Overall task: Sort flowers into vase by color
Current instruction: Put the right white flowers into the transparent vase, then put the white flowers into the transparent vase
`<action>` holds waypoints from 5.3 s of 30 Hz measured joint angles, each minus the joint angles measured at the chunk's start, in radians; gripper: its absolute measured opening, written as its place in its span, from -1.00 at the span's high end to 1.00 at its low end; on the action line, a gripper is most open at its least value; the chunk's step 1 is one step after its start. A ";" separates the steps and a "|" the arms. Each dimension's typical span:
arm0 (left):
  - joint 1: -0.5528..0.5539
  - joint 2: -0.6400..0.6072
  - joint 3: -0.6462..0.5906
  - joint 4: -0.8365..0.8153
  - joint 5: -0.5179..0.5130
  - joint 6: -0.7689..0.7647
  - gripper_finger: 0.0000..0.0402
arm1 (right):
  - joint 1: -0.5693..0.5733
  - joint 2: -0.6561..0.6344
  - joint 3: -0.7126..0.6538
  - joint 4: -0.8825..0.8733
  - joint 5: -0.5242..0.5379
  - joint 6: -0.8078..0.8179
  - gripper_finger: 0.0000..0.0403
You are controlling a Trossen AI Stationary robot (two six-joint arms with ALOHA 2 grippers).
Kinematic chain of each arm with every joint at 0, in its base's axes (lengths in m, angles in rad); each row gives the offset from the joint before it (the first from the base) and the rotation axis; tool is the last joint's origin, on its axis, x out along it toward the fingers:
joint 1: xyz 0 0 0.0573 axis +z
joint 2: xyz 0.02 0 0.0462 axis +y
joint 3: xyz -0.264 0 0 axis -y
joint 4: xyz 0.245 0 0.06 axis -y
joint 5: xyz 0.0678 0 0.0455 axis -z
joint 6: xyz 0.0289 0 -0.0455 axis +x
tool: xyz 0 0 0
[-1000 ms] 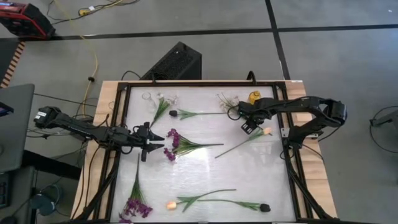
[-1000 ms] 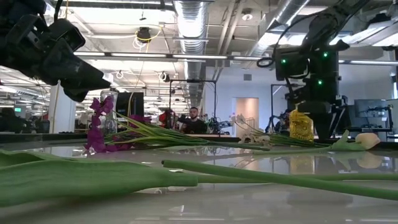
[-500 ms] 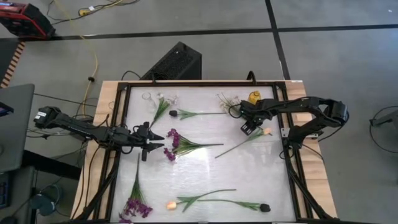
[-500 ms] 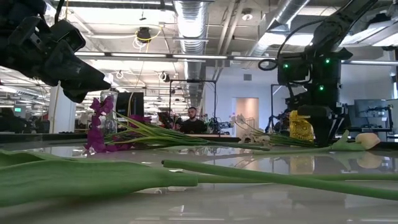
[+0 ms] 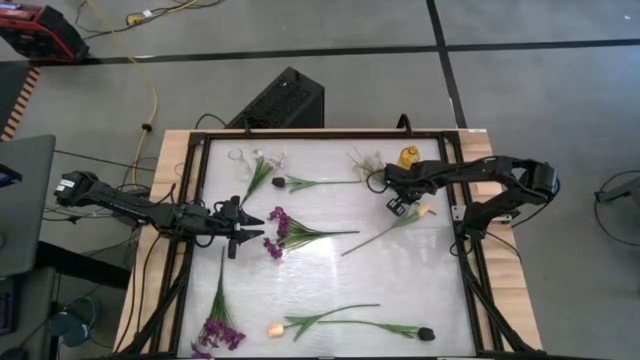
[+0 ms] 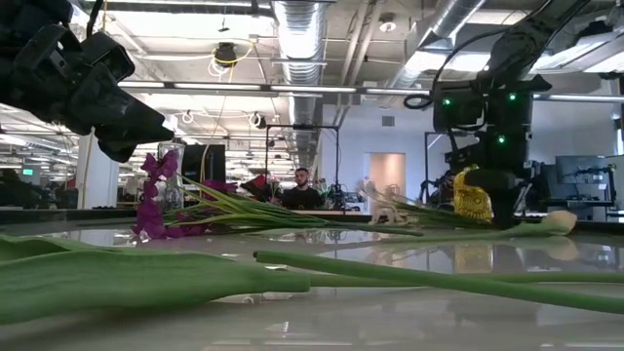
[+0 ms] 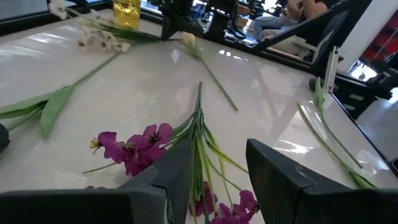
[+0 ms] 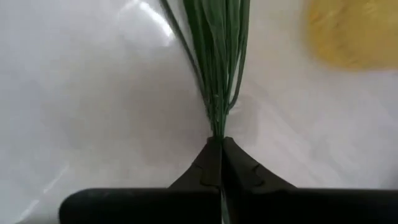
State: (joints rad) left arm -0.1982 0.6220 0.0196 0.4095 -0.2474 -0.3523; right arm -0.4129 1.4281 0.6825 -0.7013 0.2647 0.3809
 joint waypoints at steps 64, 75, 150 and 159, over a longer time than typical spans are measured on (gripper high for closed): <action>0.000 0.000 -0.001 -0.116 0.000 -0.069 0.31 | 0.129 1.104 1.390 1.634 -0.455 -0.142 0.92; 0.000 0.000 -0.001 -0.149 0.000 -0.083 0.31 | 0.124 1.194 1.523 1.514 -0.450 -0.119 0.92; 0.084 0.000 0.198 -0.600 -0.103 -0.073 0.31 | 0.173 0.659 1.524 -0.576 -0.420 -0.423 -0.21; 0.173 0.000 0.282 -0.942 -0.226 -0.260 0.31 | 0.353 0.517 1.404 -0.615 -0.188 -0.367 -0.21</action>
State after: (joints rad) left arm -0.0249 0.6220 0.3019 -0.5329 -0.4734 -0.6121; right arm -0.0598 1.9452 2.0865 -1.3166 0.0770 0.0143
